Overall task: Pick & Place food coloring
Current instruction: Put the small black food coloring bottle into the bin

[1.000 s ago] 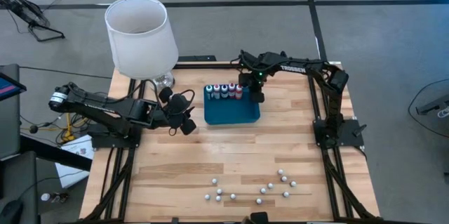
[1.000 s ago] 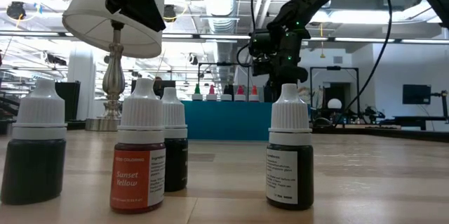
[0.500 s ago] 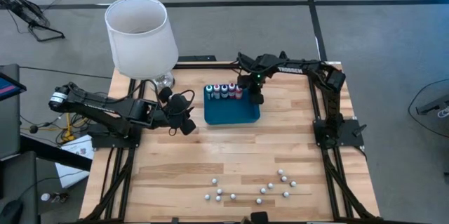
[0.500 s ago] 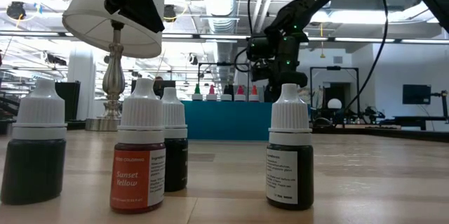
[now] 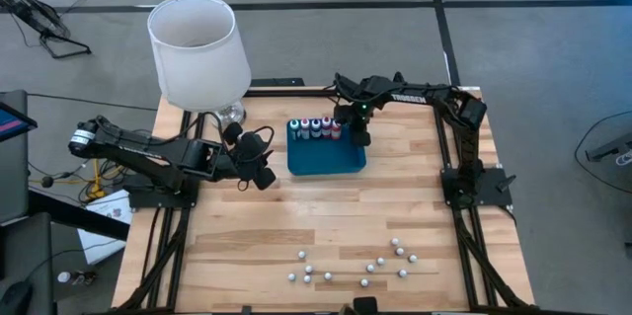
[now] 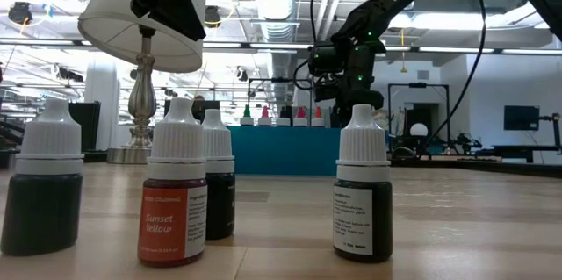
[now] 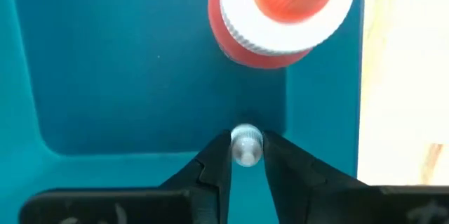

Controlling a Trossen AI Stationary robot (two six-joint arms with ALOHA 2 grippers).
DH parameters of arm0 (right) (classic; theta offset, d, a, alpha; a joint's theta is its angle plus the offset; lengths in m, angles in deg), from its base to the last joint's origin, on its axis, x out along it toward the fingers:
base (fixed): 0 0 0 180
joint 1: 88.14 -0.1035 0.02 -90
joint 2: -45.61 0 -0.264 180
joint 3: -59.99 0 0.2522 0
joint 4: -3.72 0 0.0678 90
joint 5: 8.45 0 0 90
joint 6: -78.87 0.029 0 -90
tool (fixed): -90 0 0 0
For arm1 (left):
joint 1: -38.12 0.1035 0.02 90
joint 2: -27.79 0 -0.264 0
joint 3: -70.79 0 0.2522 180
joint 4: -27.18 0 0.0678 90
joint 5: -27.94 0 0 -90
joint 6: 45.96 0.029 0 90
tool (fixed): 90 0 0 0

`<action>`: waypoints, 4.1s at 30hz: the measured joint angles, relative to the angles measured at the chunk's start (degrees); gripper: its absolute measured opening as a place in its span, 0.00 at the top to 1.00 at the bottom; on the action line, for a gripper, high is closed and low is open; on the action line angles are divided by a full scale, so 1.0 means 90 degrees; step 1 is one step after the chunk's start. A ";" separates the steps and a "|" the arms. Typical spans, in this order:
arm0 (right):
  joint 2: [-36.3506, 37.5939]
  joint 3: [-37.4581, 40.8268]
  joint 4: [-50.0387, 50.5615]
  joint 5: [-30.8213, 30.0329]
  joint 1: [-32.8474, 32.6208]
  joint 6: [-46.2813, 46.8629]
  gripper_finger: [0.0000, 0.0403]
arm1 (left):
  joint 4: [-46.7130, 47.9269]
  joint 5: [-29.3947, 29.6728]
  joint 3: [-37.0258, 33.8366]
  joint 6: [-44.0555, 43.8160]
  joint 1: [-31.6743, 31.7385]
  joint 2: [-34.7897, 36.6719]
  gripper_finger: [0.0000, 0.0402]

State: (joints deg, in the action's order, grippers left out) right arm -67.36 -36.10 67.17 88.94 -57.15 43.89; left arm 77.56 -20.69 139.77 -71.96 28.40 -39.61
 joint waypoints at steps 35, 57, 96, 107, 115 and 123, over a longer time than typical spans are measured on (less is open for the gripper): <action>0.2382 -0.0538 0.2623 0.0354 -0.0853 0.0799 0.70 | -0.0010 0.0512 -0.0001 0.0475 0.0013 0.0000 0.72; 0.4537 0.2109 0.1176 -0.0843 -0.5516 0.5569 0.71 | -0.1944 -0.1483 -0.0002 0.2848 0.1590 -0.0005 0.72; 0.2613 0.3079 -0.0452 -0.1244 -0.9319 1.0738 0.71 | -0.2322 -0.2922 -0.0002 0.3042 0.2419 -0.0007 0.72; 0.2414 0.3162 -0.0423 -0.1181 -0.9312 1.0727 0.71 | -0.2317 -0.2922 -0.0002 0.3008 0.2419 -0.0007 0.72; 0.2414 0.3167 -0.0496 -0.1145 -0.9317 1.0724 0.71 | -0.2312 -0.2919 -0.0002 0.3007 0.2419 -0.0007 0.72; 0.2414 0.3167 -0.0534 -0.1140 -0.9317 1.0724 0.73 | -0.2307 -0.2919 -0.0002 0.2977 0.2419 -0.0007 0.72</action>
State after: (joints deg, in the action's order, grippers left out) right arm -45.63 -7.60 62.37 78.68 -141.00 140.41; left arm 56.79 -46.96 139.75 -45.16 50.17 -39.67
